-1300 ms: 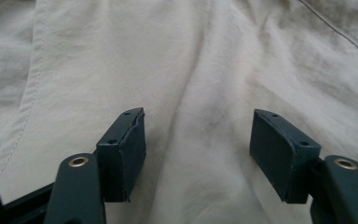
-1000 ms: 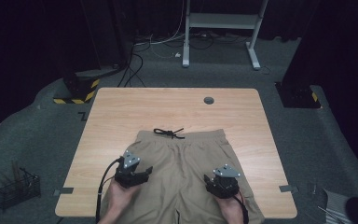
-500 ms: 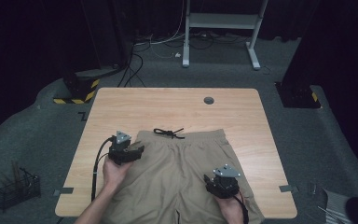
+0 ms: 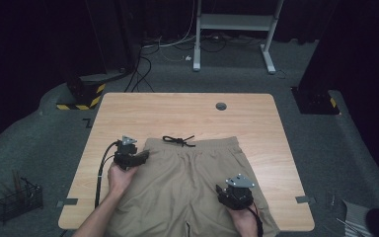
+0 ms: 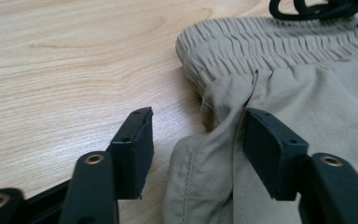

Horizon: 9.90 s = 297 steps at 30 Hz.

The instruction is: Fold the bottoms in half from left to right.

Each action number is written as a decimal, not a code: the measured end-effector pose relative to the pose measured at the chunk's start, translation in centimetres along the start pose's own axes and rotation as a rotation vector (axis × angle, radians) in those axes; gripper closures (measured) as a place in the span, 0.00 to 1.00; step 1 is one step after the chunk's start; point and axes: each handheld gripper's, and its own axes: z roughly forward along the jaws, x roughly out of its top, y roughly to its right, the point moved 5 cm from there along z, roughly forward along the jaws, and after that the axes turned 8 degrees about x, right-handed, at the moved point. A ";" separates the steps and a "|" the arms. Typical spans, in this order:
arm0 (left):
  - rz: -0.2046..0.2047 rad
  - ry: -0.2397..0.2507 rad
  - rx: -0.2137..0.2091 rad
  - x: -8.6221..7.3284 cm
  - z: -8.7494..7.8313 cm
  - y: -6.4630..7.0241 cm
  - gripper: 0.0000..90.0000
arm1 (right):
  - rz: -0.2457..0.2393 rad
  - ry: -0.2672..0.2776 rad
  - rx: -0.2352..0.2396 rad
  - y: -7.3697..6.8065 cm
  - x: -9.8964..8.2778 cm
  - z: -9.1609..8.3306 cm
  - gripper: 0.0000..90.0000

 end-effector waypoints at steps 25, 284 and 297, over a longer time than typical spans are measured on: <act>0.008 -0.013 -0.133 -0.1 0.0 0.1 0.96 | 0.001 -0.001 0.001 0.0 0.0 0.0 0.49; 0.182 -0.098 -0.285 2.8 2.1 11.6 0.86 | -0.051 -0.003 0.058 1.0 4.3 4.6 0.51; 0.144 -0.067 -0.215 4.0 3.6 8.9 0.87 | -0.054 -0.003 0.058 0.4 6.7 7.3 0.51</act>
